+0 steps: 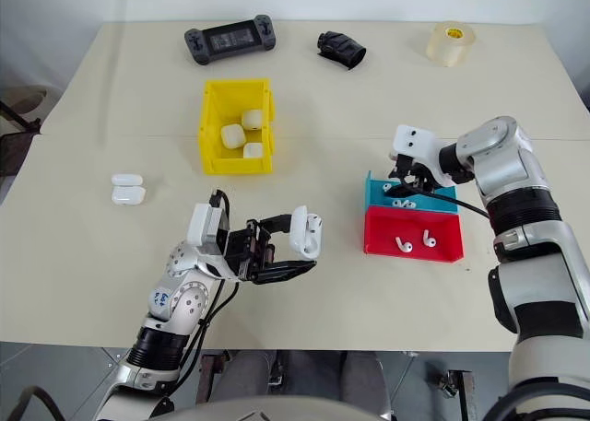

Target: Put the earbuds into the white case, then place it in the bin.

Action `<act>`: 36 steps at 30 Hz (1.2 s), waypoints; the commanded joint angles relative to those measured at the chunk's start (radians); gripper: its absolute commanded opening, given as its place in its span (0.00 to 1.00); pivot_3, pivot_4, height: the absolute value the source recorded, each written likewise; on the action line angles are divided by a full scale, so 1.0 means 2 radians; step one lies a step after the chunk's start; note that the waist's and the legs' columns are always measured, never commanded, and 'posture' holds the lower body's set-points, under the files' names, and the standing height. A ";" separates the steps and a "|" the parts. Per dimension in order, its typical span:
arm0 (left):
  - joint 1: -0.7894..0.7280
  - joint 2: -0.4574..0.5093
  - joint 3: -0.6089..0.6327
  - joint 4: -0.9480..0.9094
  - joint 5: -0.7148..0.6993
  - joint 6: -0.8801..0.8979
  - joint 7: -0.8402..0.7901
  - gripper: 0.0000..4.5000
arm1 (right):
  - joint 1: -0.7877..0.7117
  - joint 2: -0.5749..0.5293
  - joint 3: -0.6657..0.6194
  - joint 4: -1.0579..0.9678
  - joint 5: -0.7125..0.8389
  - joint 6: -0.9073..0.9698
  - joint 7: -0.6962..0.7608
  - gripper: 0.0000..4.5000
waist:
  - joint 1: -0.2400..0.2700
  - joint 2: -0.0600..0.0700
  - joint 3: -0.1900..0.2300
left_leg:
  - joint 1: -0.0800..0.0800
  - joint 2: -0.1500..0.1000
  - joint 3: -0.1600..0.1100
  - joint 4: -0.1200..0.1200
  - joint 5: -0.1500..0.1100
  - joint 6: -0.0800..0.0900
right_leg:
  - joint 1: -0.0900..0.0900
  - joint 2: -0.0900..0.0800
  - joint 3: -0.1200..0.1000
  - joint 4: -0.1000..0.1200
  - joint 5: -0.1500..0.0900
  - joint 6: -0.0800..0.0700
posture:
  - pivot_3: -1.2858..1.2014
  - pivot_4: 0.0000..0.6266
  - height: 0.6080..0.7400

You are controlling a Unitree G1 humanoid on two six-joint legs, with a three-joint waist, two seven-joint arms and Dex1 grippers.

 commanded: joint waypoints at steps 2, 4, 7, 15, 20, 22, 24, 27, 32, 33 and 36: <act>-0.004 -0.002 0.002 -0.019 -0.006 -0.007 0.003 0.62 | 0.000 0.001 -0.005 0.002 -0.006 -0.004 0.009 0.41 | 0.000 0.000 0.000 | 0.000 0.000 0.000 0.000 0.000 0.000 | 0.000 0.000 0.000 0.000 0.000 0.000 | 0.52 0.24 1.00; -0.004 -0.002 0.002 -0.020 -0.006 -0.007 0.003 0.62 | 0.001 0.003 -0.006 0.001 -0.007 -0.003 0.010 0.28 | -0.001 0.000 0.000 | 0.000 0.000 0.000 0.000 0.000 0.000 | 0.000 0.000 0.000 0.000 0.000 0.000 | 0.52 0.24 1.00; -0.004 -0.001 0.002 -0.021 -0.007 -0.007 0.004 0.62 | 0.003 0.006 -0.007 0.001 -0.007 -0.004 0.008 0.11 | -0.001 0.000 0.000 | 0.000 0.000 0.000 0.000 0.000 0.000 | 0.000 0.000 0.000 0.000 0.000 0.000 | 0.52 0.24 1.00; -0.006 0.001 0.002 -0.021 -0.007 -0.005 0.004 0.62 | 0.010 0.005 -0.029 -0.021 0.005 0.004 -0.004 0.11 | -0.002 0.000 0.000 | 0.000 0.000 0.000 0.000 0.000 0.000 | 0.000 0.000 0.000 0.000 0.000 0.000 | 0.52 0.24 1.00; -0.007 0.001 0.003 -0.019 -0.008 -0.004 0.005 0.62 | 0.032 -0.006 -0.097 -0.100 0.066 0.042 -0.006 0.11 | -0.002 0.000 0.000 | 0.000 0.000 0.000 0.000 0.000 0.000 | 0.000 0.000 0.000 0.000 0.000 0.000 | 0.52 0.24 1.00; -0.008 0.002 0.003 -0.018 -0.009 -0.003 0.003 0.62 | 0.063 -0.019 -0.140 -0.173 0.117 0.081 0.006 0.11 | 0.000 0.000 0.000 | 0.000 0.000 0.000 0.000 0.000 0.000 | 0.000 0.000 0.000 0.000 0.000 0.000 | 0.52 0.24 1.00; -0.010 0.002 0.003 -0.015 -0.010 -0.003 0.001 0.62 | 0.100 -0.028 -0.174 -0.236 0.159 0.094 0.017 0.11 | 0.003 0.000 0.000 | 0.000 0.000 0.000 0.000 0.000 0.000 | 0.000 0.000 0.000 0.000 0.000 0.000 | 0.52 0.24 1.00; -0.019 0.001 0.005 -0.004 -0.010 -0.003 -0.001 0.62 | 0.166 -0.031 -0.237 -0.334 0.232 0.155 0.000 0.11 | 0.004 0.000 0.000 | 0.000 0.000 -0.001 0.000 0.000 0.000 | 0.000 0.000 0.000 -0.001 0.000 0.000 | 0.52 0.24 1.00; -0.042 -0.005 0.012 0.021 -0.011 -0.003 -0.002 0.62 | 0.280 -0.008 -0.342 -0.479 0.359 0.252 -0.061 0.11 | 0.005 0.000 0.000 | 0.000 0.000 -0.001 0.000 0.000 0.000 | 0.001 -0.001 0.000 0.000 0.000 0.000 | 0.52 0.24 1.00; -0.046 -0.006 0.013 0.026 -0.011 -0.004 -0.002 0.62 | 0.295 0.000 -0.357 -0.504 0.384 0.269 -0.079 0.11 | 0.004 0.000 0.000 | 0.000 0.000 -0.001 0.000 0.000 0.000 | 0.001 -0.001 0.000 0.000 0.000 0.000 | 0.52 0.24 1.00; -0.060 -0.013 0.014 0.044 -0.009 -0.009 -0.009 0.62 | 0.358 0.065 -0.406 -0.602 0.493 0.323 -0.178 0.11 | 0.003 -0.001 0.000 | 0.000 0.000 0.000 0.000 0.000 0.000 | 0.001 0.000 0.000 0.000 0.000 0.000 | 0.52 0.24 1.00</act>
